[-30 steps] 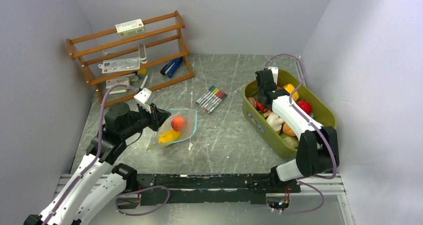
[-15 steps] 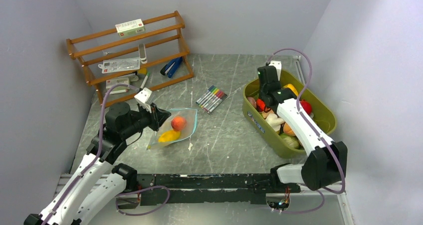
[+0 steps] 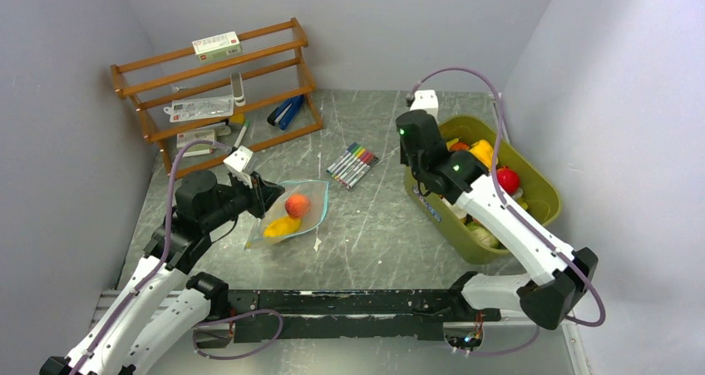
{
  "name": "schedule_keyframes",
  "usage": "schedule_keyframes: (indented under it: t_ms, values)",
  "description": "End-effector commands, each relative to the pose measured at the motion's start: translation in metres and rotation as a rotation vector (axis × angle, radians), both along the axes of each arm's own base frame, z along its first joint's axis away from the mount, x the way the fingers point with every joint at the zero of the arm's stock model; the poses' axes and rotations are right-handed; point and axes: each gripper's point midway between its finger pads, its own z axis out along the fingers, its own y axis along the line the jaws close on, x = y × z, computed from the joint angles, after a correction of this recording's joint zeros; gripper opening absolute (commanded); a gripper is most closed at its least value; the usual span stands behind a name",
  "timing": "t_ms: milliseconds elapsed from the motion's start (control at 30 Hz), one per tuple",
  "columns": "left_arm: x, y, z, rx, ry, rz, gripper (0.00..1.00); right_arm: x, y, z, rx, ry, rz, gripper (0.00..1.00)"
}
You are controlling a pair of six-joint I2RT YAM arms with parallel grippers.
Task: Place the food in the zip-top bag and seal the zipper
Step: Pick up the fake vegetable from the bin, then place the fake vegetable in the zipper food storage bag.
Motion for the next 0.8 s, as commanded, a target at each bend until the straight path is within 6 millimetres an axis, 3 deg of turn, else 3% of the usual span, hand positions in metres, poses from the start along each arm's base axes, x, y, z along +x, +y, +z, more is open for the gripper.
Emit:
schedule_keyframes:
  t_ms: [0,200,433,767]
  values:
    - [0.003,0.003,0.003,0.001,-0.009,0.019,0.07,-0.023,0.041,0.034,0.118,-0.083,0.147,0.17]
    - [0.004,0.004,0.002,0.006,-0.013,0.027,0.07,-0.058,0.101,0.057,0.321,-0.148,0.460,0.17]
    - [0.004,0.003,0.003,0.003,-0.014,0.018,0.07,-0.115,0.172,0.105,0.679,-0.217,0.902,0.18]
    - [0.004,0.002,0.003,0.001,-0.011,0.014,0.07,-0.169,0.219,0.127,0.857,-0.245,1.161,0.18]
